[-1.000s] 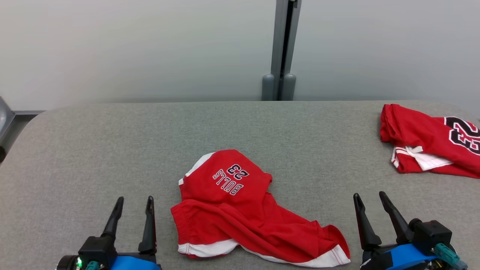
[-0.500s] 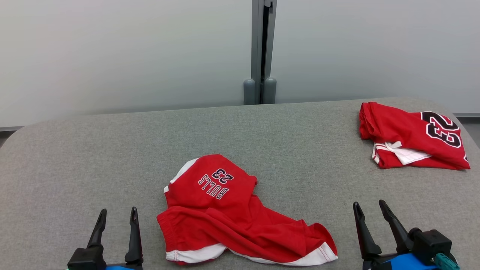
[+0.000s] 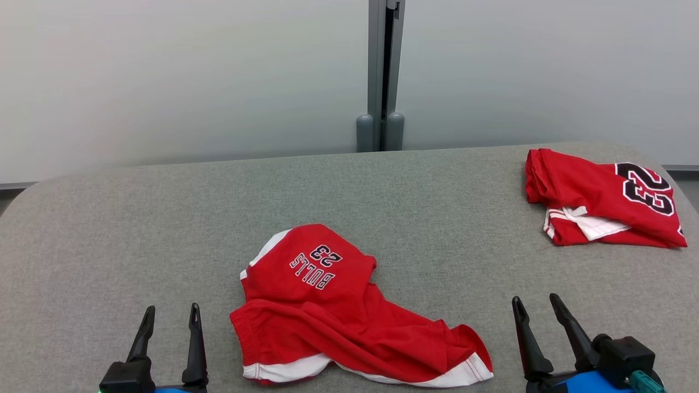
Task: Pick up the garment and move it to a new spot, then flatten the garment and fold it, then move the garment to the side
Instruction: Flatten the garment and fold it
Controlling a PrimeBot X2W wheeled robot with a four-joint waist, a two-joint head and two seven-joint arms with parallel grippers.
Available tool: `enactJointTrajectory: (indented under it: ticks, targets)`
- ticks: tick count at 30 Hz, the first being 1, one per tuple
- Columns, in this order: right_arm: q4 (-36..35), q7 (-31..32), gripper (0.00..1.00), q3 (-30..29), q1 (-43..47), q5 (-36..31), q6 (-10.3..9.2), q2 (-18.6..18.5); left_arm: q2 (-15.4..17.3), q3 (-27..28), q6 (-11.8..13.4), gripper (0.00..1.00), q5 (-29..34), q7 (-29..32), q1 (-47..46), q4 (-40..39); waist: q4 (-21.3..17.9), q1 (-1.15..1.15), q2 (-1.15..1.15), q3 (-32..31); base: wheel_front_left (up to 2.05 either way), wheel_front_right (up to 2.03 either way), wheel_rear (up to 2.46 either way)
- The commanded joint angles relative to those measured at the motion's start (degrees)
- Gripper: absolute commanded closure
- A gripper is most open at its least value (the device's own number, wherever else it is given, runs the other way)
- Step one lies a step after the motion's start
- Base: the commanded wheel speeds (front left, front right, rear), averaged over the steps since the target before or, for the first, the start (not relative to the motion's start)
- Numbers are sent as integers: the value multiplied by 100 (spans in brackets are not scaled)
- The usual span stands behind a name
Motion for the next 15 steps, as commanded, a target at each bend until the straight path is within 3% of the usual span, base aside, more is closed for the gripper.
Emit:
enactJointTrajectory:
  ticks: [1, 15]
  targets:
    - [8, -19, 0, 10, 50, -38, 1, 9, -2, 37, -22, 0, 16, -26, -58, 13, 7, 0, 0, 4, 0, 0, 0]
    - [539, -19, 0, 419, 89, 117, 1, -126, -43, -375, -203, 0, -111, -26, 92, 85, 15, 0, 0, 73, 0, 0, 0]
